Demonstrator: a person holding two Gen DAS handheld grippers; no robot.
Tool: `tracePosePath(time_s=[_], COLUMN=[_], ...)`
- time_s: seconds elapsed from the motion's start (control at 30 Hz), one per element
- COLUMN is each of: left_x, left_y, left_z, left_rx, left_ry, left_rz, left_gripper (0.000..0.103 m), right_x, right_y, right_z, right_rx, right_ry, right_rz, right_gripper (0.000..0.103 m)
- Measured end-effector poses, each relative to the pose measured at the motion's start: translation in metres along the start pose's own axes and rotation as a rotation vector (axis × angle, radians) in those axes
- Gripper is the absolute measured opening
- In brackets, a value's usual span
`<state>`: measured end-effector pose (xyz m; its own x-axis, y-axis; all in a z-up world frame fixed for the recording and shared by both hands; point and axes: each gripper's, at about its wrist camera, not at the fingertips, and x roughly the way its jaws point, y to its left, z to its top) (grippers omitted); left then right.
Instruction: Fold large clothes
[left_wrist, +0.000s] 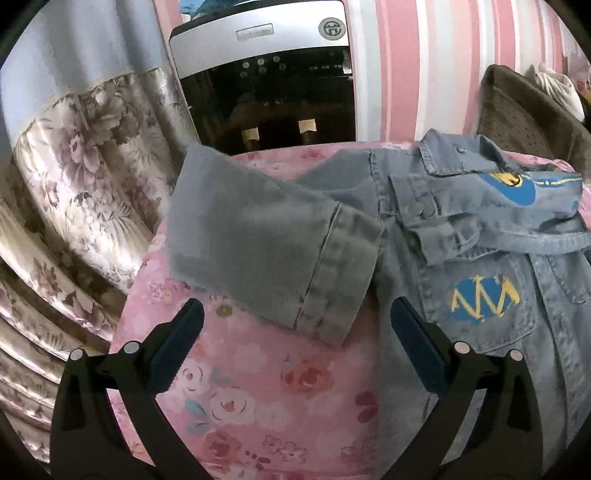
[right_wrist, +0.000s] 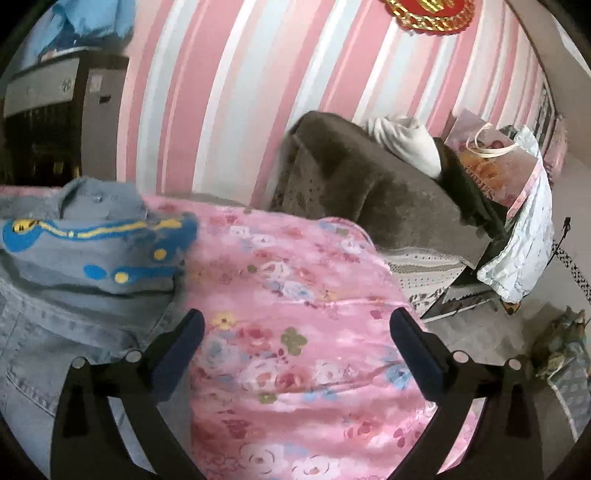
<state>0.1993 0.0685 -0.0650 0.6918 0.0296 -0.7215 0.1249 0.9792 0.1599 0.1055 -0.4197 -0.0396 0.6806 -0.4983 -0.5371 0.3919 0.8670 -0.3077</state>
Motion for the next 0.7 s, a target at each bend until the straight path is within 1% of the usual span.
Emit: tracePosePath(time_s=[0.07,0.1,0.17,0.23,0.3,0.37,0.4,0.43,0.5,0.57,0.6,0.63,0.67,0.7], left_x=[0.006,0.012,0.025,0.030,0.034,0.045,0.050,0.056,0.063,0.063,0.062,0.060,0.059,0.059], left_y=[0.001,0.000,-0.005,-0.014,-0.025,-0.031,-0.030,-0.026,-0.014,-0.004,0.000,0.002,0.006,0.011], left_z=[-0.002,-0.002,0.000,0.000,-0.001,0.000,0.002,0.004,0.009,0.012,0.014,0.014,0.017,0.019], left_rx=[0.000,-0.001,0.010,0.032,0.072,0.092,0.081,0.054,0.000,-0.033,-0.045,-0.048,-0.045,-0.058], left_ry=[-0.026,-0.019,0.025,0.034,0.032,0.045,0.055,0.070,0.089,0.085,0.079,0.070,0.068,0.066], left_rz=[0.005,0.000,-0.089,-0.120,-0.092,-0.031,-0.034,-0.062,-0.120,-0.148,-0.160,-0.144,-0.117,-0.118], left_gripper=[0.100,0.100,0.100,0.100,0.100,0.100,0.096,0.091,0.087,0.084,0.076,0.047,0.036,0.018], right_x=[0.004,0.005,0.007,0.010,0.011,0.014,0.016,0.018,0.022,0.024,0.024,0.025,0.024,0.024], right_y=[0.002,0.003,0.006,0.009,0.013,0.016,0.018,0.020,0.022,0.022,0.023,0.024,0.024,0.025], right_z=[0.001,0.002,0.002,0.003,0.002,0.001,0.000,0.000,0.000,0.001,0.002,0.003,0.004,0.006], right_rx=[0.012,0.019,0.031,0.048,0.064,0.080,0.086,0.094,0.122,0.166,0.177,0.185,0.192,0.201], right_ry=[0.014,0.019,0.031,0.045,0.060,0.075,0.082,0.092,0.120,0.132,0.132,0.126,0.122,0.118], right_rz=[0.021,0.041,0.063,0.115,0.156,0.192,0.203,0.222,0.277,0.333,0.343,0.352,0.357,0.368], right_gripper=[0.101,0.101,0.100,0.100,0.100,0.100,0.100,0.100,0.100,0.100,0.100,0.100,0.100,0.100])
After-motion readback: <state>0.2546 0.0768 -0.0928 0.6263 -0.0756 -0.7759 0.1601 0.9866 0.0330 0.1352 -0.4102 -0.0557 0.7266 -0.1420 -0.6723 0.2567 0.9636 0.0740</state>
